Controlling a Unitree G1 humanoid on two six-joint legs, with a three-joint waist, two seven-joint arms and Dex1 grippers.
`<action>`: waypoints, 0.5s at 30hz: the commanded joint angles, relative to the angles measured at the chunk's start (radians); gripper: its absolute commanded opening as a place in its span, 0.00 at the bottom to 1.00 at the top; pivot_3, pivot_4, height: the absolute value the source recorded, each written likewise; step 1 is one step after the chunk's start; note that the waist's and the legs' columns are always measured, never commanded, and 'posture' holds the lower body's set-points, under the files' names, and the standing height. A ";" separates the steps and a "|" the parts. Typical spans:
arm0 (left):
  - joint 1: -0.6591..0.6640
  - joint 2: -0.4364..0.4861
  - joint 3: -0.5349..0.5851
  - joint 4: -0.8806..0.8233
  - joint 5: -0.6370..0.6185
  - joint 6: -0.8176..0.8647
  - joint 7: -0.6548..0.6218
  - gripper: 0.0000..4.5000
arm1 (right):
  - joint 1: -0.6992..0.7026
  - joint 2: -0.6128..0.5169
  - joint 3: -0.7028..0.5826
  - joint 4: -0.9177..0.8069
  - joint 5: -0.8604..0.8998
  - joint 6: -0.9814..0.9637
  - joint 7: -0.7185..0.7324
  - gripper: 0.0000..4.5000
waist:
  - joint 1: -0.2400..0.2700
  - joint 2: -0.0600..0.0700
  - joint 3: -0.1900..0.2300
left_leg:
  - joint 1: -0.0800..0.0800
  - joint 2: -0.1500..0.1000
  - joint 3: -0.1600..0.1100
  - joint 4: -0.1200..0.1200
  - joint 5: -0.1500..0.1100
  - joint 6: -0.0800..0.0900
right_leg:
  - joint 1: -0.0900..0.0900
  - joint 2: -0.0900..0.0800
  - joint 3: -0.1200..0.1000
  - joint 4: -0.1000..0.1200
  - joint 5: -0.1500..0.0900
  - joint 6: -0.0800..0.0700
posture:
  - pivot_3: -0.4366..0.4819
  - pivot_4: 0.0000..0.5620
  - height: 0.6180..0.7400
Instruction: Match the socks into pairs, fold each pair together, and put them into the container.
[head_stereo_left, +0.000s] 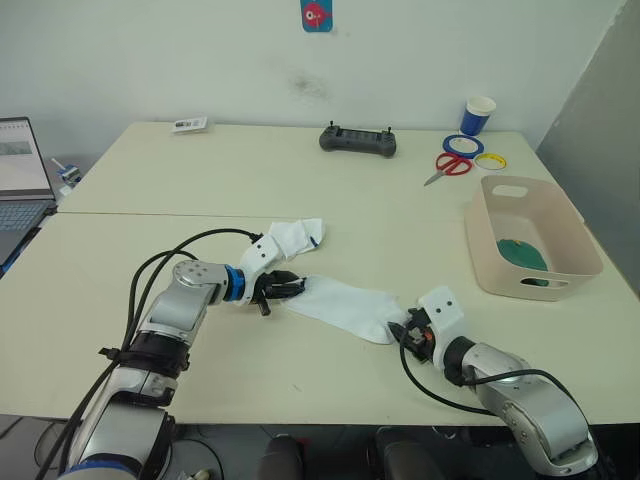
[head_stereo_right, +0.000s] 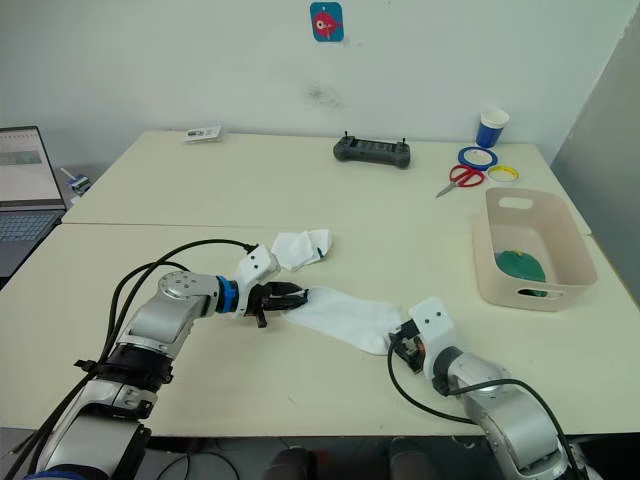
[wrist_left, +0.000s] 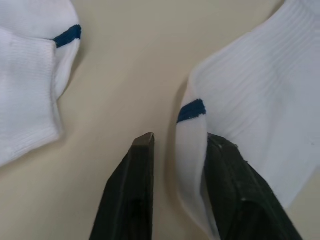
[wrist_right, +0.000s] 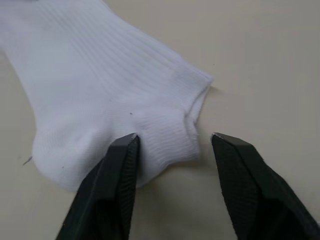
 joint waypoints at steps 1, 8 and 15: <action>0.037 0.030 0.003 -0.065 -0.021 0.058 -0.019 0.00 | -0.006 -0.002 -0.017 -0.062 0.029 0.003 0.030 0.24 | 0.000 0.000 0.000 | 0.000 0.000 0.000 0.000 0.000 0.000 | 0.000 0.000 0.000 0.000 0.000 0.000 | 0.48 0.27 1.00; 0.158 0.114 0.109 -0.288 -0.156 0.305 -0.005 0.00 | 0.012 0.008 -0.094 -0.131 0.154 0.078 0.096 0.00 | -0.016 0.000 0.000 | 0.000 0.000 0.000 -0.001 0.000 0.000 | -0.001 0.000 0.000 0.000 0.000 0.000 | 0.48 0.27 1.00; 0.379 0.242 0.229 -0.563 -0.341 0.547 -0.023 0.00 | 0.050 0.040 -0.240 -0.235 0.422 0.295 0.129 0.00 | -0.022 0.000 0.000 | 0.000 0.001 -0.001 -0.002 0.000 0.000 | -0.001 0.000 -0.001 0.000 -0.001 -0.001 | 0.48 0.27 1.00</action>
